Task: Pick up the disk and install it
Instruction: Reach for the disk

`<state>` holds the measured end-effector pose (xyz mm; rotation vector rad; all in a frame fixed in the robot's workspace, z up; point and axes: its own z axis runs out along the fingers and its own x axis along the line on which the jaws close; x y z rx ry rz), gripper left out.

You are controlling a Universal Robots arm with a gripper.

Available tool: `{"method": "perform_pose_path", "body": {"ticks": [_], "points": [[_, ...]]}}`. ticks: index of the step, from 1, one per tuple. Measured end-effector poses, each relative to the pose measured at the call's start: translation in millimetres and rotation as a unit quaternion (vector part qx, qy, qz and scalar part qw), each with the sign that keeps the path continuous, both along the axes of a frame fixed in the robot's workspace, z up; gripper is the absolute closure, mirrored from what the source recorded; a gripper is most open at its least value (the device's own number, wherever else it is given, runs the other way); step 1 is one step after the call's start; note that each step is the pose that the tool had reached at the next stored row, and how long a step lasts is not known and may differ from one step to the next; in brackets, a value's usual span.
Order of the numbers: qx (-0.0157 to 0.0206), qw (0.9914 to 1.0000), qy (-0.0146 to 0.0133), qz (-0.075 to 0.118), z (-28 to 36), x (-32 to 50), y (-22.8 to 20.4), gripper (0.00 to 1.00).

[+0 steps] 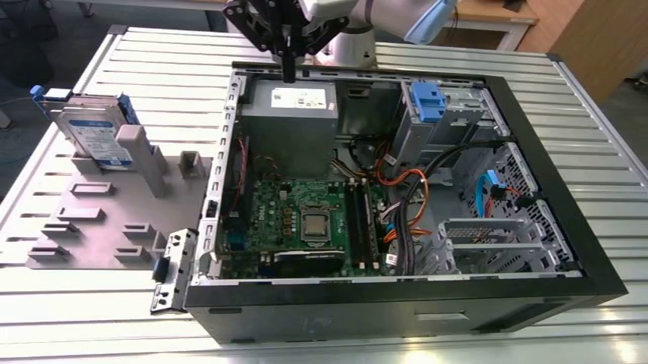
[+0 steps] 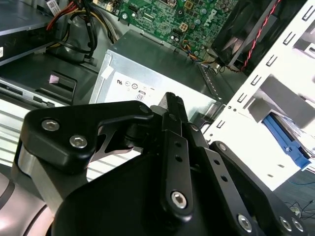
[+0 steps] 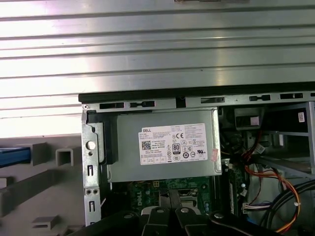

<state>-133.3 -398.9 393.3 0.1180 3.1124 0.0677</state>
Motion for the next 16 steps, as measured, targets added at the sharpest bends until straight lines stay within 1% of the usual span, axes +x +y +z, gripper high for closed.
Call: {"method": "perform_pose_path", "body": {"ticks": [16], "points": [[0.0, 1.0, 0.0, 0.0, 0.0, -10.6, 0.0, 0.89]]}}
